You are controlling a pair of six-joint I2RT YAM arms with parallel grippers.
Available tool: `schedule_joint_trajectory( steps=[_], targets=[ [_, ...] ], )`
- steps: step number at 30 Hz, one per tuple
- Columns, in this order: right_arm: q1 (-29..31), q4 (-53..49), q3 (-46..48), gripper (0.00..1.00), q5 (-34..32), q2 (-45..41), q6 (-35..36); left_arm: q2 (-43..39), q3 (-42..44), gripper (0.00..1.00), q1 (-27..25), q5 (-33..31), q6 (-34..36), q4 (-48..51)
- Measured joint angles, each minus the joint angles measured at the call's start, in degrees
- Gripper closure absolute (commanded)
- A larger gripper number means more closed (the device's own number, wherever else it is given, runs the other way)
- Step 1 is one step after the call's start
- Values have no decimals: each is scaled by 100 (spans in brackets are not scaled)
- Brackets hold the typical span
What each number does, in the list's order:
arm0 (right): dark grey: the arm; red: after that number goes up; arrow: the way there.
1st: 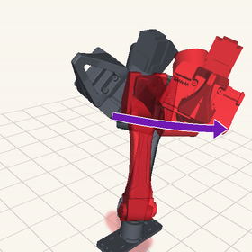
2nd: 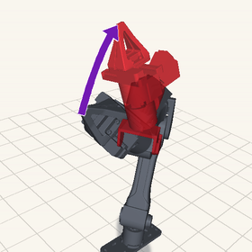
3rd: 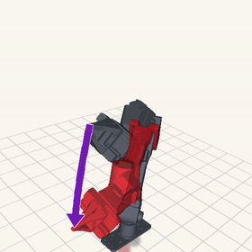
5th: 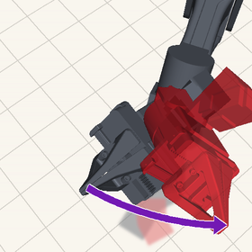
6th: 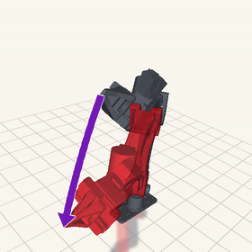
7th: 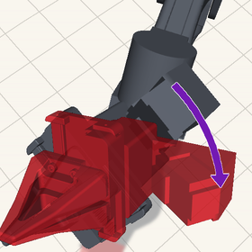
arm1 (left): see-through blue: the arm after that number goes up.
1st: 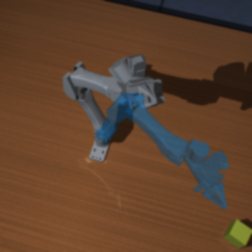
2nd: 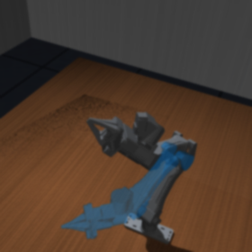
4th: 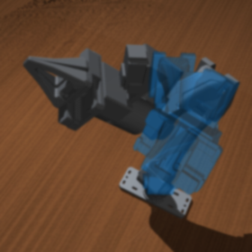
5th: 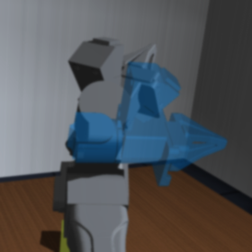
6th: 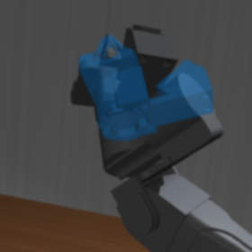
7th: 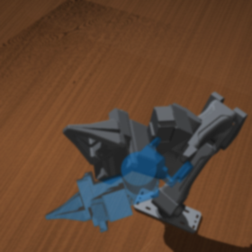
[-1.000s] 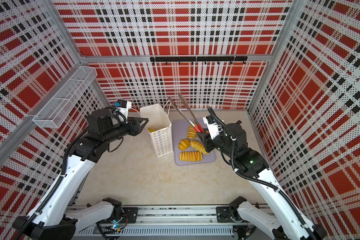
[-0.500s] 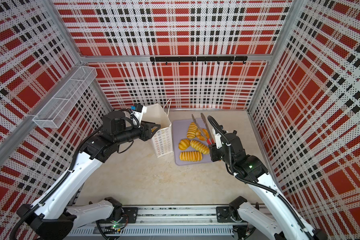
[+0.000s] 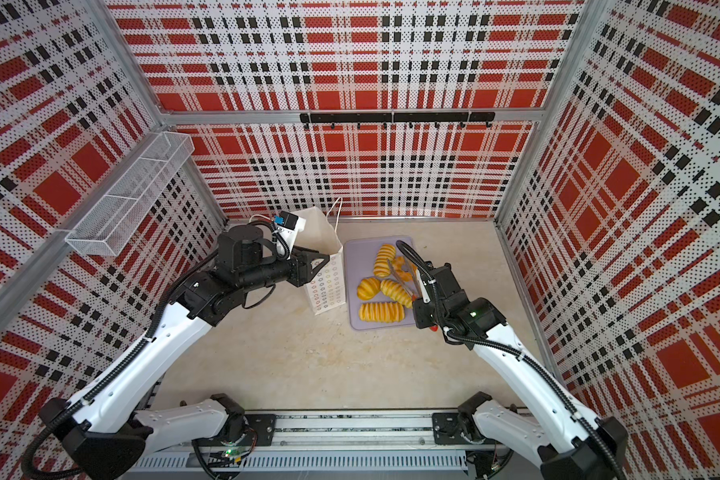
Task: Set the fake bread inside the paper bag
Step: 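Move the open tongs onto the ring donut while the left gripper tilts the bag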
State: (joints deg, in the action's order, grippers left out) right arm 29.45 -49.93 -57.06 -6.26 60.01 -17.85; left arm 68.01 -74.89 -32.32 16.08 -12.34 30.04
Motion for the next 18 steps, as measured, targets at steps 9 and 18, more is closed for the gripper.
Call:
schedule_joint_trajectory(
  steps=[9, 18],
  targets=[
    [-343, 7, -37, 68, 4, 522, 195, 0, 76, 53, -120, 9, 50, 7],
    [-413, 9, -214, 68, 136, 955, 492, 70, 76, 53, -140, 7, 138, 26]
  ],
)
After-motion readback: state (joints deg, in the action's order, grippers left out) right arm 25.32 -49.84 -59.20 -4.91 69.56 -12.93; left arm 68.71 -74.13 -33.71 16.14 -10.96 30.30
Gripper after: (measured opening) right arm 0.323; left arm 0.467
